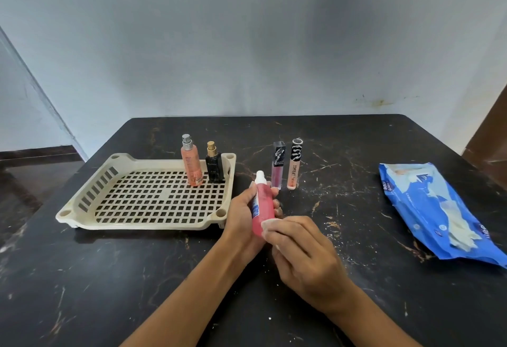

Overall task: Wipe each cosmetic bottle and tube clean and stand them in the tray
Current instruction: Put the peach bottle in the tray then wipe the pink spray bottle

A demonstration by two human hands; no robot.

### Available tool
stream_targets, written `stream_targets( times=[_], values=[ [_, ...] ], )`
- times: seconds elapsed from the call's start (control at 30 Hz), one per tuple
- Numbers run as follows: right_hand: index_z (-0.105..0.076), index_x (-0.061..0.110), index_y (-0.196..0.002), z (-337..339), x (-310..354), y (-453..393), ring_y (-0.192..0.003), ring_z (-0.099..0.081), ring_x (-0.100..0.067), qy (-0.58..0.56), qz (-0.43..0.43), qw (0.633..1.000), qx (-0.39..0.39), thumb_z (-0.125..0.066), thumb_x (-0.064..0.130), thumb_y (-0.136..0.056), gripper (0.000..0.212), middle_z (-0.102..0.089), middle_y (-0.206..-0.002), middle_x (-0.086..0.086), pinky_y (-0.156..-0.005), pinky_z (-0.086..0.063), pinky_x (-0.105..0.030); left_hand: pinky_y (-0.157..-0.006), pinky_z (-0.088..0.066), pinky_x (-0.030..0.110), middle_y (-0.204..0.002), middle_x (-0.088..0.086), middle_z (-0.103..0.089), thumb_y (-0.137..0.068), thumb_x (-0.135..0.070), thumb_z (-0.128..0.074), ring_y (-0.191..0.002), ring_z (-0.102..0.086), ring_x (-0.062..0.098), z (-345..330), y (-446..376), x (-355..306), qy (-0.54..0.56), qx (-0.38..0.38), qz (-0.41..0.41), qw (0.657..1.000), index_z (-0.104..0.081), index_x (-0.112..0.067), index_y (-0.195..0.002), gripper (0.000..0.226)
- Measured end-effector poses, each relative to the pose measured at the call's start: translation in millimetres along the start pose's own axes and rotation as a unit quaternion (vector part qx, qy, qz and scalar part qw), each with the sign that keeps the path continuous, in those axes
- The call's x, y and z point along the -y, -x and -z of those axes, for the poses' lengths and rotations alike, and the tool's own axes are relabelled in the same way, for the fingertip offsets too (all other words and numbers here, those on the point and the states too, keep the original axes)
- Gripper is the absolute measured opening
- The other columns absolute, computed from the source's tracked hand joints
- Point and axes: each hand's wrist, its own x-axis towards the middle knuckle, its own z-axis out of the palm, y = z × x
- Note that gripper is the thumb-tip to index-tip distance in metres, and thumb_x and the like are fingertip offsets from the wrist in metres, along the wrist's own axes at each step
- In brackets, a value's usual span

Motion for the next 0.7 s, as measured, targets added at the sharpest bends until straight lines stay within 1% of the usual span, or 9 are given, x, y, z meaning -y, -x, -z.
stream_targets(
  times=[0.1,0.17,0.2,0.27,0.33,0.43,0.53,0.63,0.7],
  values=[
    [-0.073,-0.008,-0.101,-0.4,-0.2,-2.4,-0.099,-0.065,-0.027,0.003,0.008,1.0,0.01,-0.054,-0.001,-0.097,0.02,-0.07,-0.107,-0.016,-0.092,-0.053,-0.033,-0.057,-0.044,0.023,-0.065,0.007,-0.056,-0.094,-0.031,-0.043,-0.055,-0.051,0.013,0.2,0.8,0.6,-0.033,0.01,-0.02,0.999,-0.071,-0.006,-0.063,0.048],
    [-0.075,-0.006,-0.095,-1.9,0.1,-2.2,-0.097,-0.066,-0.026,0.011,0.02,1.0,0.016,-0.058,0.0,-0.095,0.018,-0.071,-0.104,-0.014,-0.088,-0.054,-0.032,-0.053,-0.044,0.022,-0.063,0.005,-0.056,-0.09,-0.032,-0.048,-0.054,-0.05,0.012,-1.7,3.8,0.4,-0.051,0.025,-0.028,0.998,-0.071,-0.01,-0.058,0.046],
    [-0.075,-0.006,-0.09,-2.4,0.5,-1.6,-0.093,-0.067,-0.025,0.013,0.023,1.0,0.015,-0.06,0.0,-0.094,0.017,-0.072,-0.101,-0.013,-0.084,-0.055,-0.032,-0.052,-0.044,0.022,-0.062,0.004,-0.055,-0.087,-0.031,-0.05,-0.054,-0.05,0.012,-2.7,5.3,0.3,-0.059,0.03,-0.034,0.997,-0.072,-0.01,-0.062,0.039],
    [-0.075,-0.005,-0.081,-1.5,0.9,-0.8,-0.086,-0.065,-0.023,0.015,0.025,0.999,0.016,-0.064,0.0,-0.09,0.015,-0.072,-0.095,-0.012,-0.079,-0.055,-0.03,-0.05,-0.044,0.022,-0.067,0.004,-0.055,-0.087,-0.023,-0.051,-0.054,-0.05,0.011,-3.5,6.2,0.2,-0.084,0.035,-0.063,0.994,-0.067,-0.008,-0.084,0.023],
    [-0.073,-0.004,-0.076,0.6,0.6,0.1,-0.081,-0.063,-0.022,0.016,0.022,1.0,0.014,-0.065,0.0,-0.088,0.015,-0.071,-0.09,-0.012,-0.077,-0.054,-0.028,-0.052,-0.044,0.023,-0.073,0.003,-0.054,-0.09,-0.019,-0.048,-0.057,-0.05,0.011,-2.1,5.8,0.1,-0.124,0.036,-0.1,0.987,-0.063,-0.007,-0.097,0.02],
    [-0.072,-0.004,-0.072,2.0,-1.0,1.9,-0.078,-0.061,-0.021,0.02,0.007,1.0,0.013,-0.064,-0.001,-0.086,0.016,-0.069,-0.086,-0.012,-0.076,-0.053,-0.025,-0.059,-0.044,0.025,-0.073,0.001,-0.057,-0.087,-0.018,-0.054,-0.062,-0.051,0.011,-1.9,9.8,-5.9,-0.195,0.03,-0.138,0.971,-0.064,-0.008,-0.106,0.023],
    [-0.07,-0.003,-0.069,0.7,-5.7,4.7,-0.076,-0.06,-0.02,0.019,-0.002,1.0,0.025,-0.069,-0.002,-0.078,0.01,-0.068,-0.084,-0.011,-0.073,-0.051,-0.023,-0.07,-0.049,0.028,-0.082,0.001,-0.066,-0.074,-0.017,-0.064,-0.073,-0.059,0.013,-3.0,19.8,-20.5,-0.213,0.029,-0.176,0.961,-0.067,-0.013,-0.107,0.033],
    [-0.07,-0.001,-0.067,-1.5,-11.6,5.2,-0.074,-0.061,-0.021,0.003,-0.002,1.0,0.019,-0.067,0.001,-0.079,0.013,-0.068,-0.083,-0.01,-0.072,-0.05,-0.021,-0.09,-0.05,0.036,-0.103,0.005,-0.069,-0.078,-0.008,-0.067,-0.099,-0.064,0.022,1.3,37.4,-42.0,-0.248,0.012,-0.233,0.94,-0.07,-0.017,-0.101,0.025],
    [-0.071,0.0,-0.066,-3.6,-13.4,5.2,-0.076,-0.06,-0.018,-0.013,-0.005,1.0,0.001,-0.064,0.004,-0.08,0.017,-0.069,-0.082,-0.009,-0.076,-0.049,-0.018,-0.09,-0.05,0.037,-0.108,0.004,-0.071,-0.073,-0.012,-0.074,-0.105,-0.065,0.021,6.6,52.3,-58.8,-0.277,0.001,-0.277,0.92,-0.074,-0.021,-0.092,0.022]
  ],
)
